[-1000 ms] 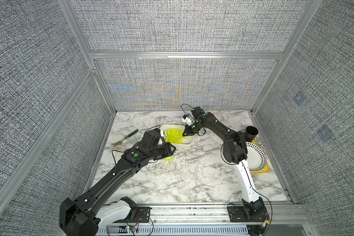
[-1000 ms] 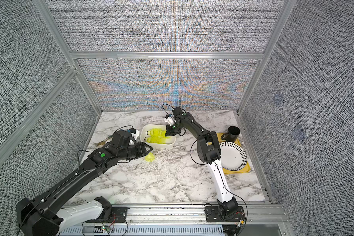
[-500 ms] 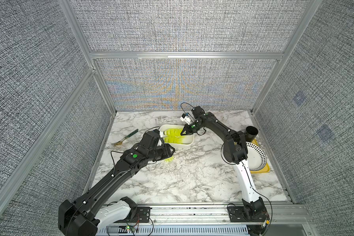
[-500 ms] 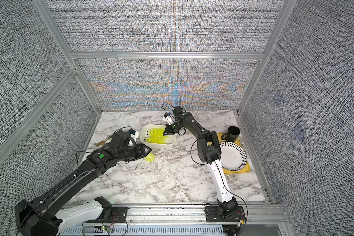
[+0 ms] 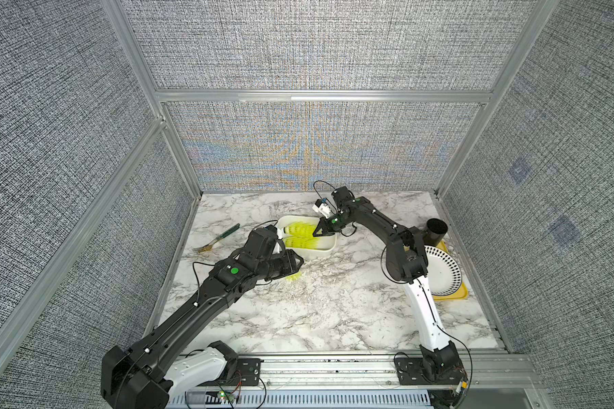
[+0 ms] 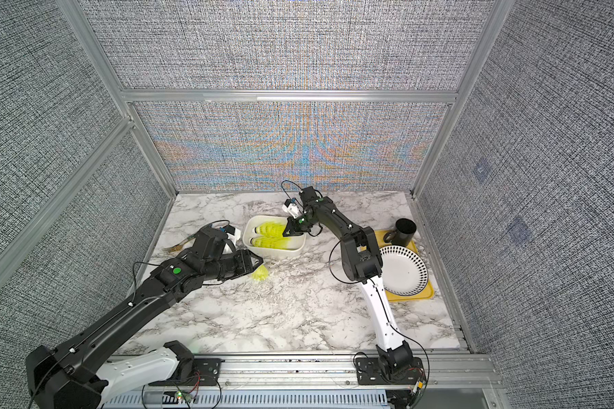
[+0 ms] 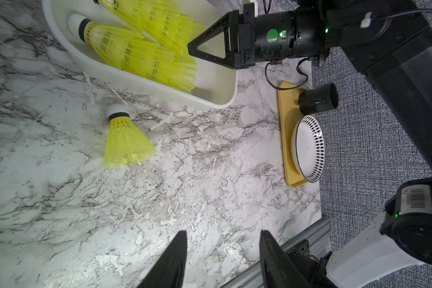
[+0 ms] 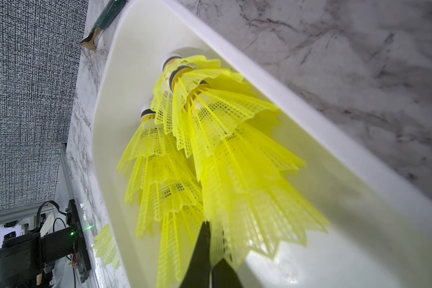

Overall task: Put the shuttlecocks into the storage box
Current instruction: Place the shuttlecock in the storage box.

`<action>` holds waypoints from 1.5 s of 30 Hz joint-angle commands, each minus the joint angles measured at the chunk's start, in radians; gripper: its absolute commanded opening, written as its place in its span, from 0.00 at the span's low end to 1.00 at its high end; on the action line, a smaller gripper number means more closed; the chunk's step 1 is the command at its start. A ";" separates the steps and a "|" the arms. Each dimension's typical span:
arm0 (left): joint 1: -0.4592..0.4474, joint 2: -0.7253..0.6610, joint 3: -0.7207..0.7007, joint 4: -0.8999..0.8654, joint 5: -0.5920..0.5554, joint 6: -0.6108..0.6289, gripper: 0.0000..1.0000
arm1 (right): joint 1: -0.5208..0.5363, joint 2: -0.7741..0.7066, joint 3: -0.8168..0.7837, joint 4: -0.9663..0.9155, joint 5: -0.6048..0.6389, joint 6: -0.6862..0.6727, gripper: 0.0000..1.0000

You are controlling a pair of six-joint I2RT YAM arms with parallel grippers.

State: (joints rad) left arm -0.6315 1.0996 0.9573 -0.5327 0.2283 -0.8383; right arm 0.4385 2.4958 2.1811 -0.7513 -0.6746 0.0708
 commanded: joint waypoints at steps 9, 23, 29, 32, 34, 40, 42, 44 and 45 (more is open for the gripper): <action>0.001 0.009 0.004 0.012 0.005 0.009 0.50 | -0.002 -0.074 -0.049 0.021 0.115 0.044 0.27; 0.000 -0.011 -0.014 0.011 0.005 0.021 0.50 | 0.001 -0.187 -0.141 -0.004 0.247 0.115 0.40; 0.001 -0.016 -0.012 0.007 0.012 0.030 0.50 | 0.000 -0.228 -0.174 -0.007 0.268 0.131 0.42; 0.001 -0.018 -0.012 0.007 0.015 0.032 0.50 | 0.001 -0.231 -0.179 -0.008 0.270 0.135 0.42; 0.001 -0.022 -0.014 0.005 0.017 0.033 0.50 | 0.000 -0.227 -0.180 -0.007 0.268 0.138 0.42; 0.000 -0.033 -0.014 -0.007 0.015 0.035 0.50 | 0.009 -0.237 -0.169 -0.002 0.291 0.154 0.42; 0.000 -0.038 -0.015 -0.014 0.011 0.034 0.50 | 0.014 -0.251 -0.174 0.002 0.307 0.164 0.42; 0.000 -0.042 -0.015 -0.029 0.005 0.036 0.50 | 0.020 -0.271 -0.184 0.008 0.322 0.183 0.42; 0.001 -0.046 -0.017 -0.032 0.006 0.039 0.50 | 0.027 -0.289 -0.201 0.021 0.327 0.200 0.42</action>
State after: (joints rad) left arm -0.6319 1.0607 0.9440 -0.5442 0.2382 -0.8173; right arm 0.4549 2.2387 1.9965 -0.7498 -0.3771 0.2317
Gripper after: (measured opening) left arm 0.503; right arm 0.418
